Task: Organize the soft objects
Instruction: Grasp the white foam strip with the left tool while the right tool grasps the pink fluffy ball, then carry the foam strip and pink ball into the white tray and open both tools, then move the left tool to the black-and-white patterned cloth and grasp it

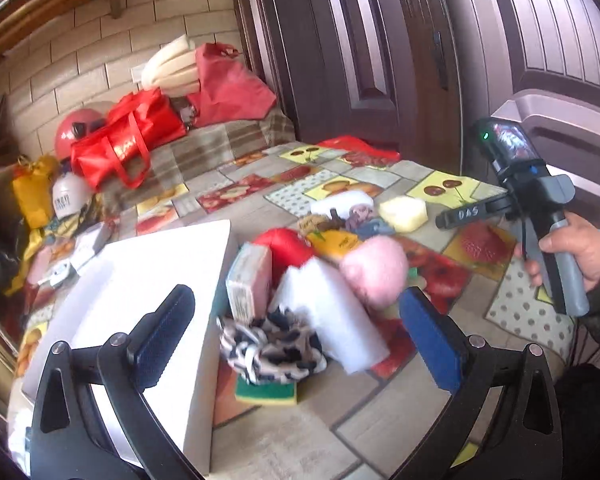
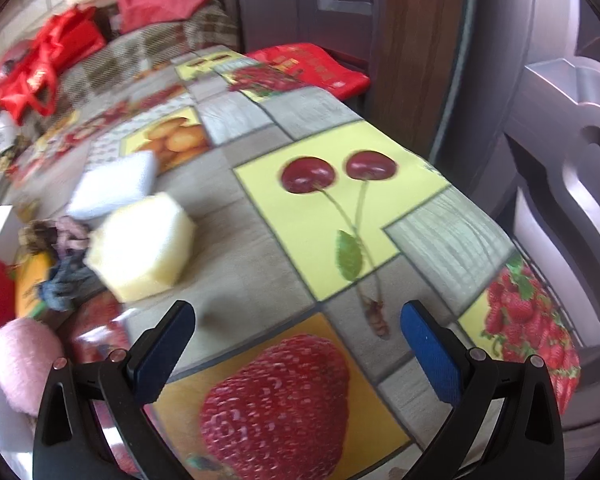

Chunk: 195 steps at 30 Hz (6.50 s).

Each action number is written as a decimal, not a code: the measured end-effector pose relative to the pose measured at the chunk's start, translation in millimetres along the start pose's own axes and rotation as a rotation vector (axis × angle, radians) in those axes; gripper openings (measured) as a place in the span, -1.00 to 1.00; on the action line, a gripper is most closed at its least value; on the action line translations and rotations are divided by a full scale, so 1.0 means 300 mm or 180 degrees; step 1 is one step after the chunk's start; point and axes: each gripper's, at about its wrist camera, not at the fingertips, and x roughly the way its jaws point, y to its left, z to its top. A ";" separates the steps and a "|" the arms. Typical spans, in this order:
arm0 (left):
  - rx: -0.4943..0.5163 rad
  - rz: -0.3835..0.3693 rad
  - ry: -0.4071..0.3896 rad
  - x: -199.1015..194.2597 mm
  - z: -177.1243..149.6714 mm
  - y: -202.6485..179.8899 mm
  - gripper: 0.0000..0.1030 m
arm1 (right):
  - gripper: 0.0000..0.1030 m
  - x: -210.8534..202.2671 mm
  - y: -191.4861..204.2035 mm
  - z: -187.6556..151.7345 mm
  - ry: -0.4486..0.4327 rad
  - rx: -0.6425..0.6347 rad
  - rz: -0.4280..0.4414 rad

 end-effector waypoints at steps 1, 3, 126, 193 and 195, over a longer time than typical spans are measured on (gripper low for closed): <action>-0.0014 -0.0069 0.0020 0.001 -0.010 0.001 0.99 | 1.00 -0.015 0.000 -0.006 -0.0059 -0.0022 0.0132; 0.0014 -0.0168 0.0066 0.009 -0.022 -0.019 0.99 | 1.00 -0.059 0.012 -0.014 -0.0261 -0.0143 0.0546; -0.1442 0.1108 -0.0170 0.002 -0.201 0.630 -0.63 | 0.21 -0.294 0.929 -0.301 -0.1091 -0.1847 0.2314; -0.0333 -0.0456 -0.0092 0.007 -0.050 0.115 0.99 | 0.66 0.056 0.144 0.019 -0.0062 -0.0405 -0.0001; -0.0408 -0.0444 0.0011 0.043 -0.047 0.117 0.99 | 0.66 0.072 0.174 0.008 0.0009 -0.0508 -0.0034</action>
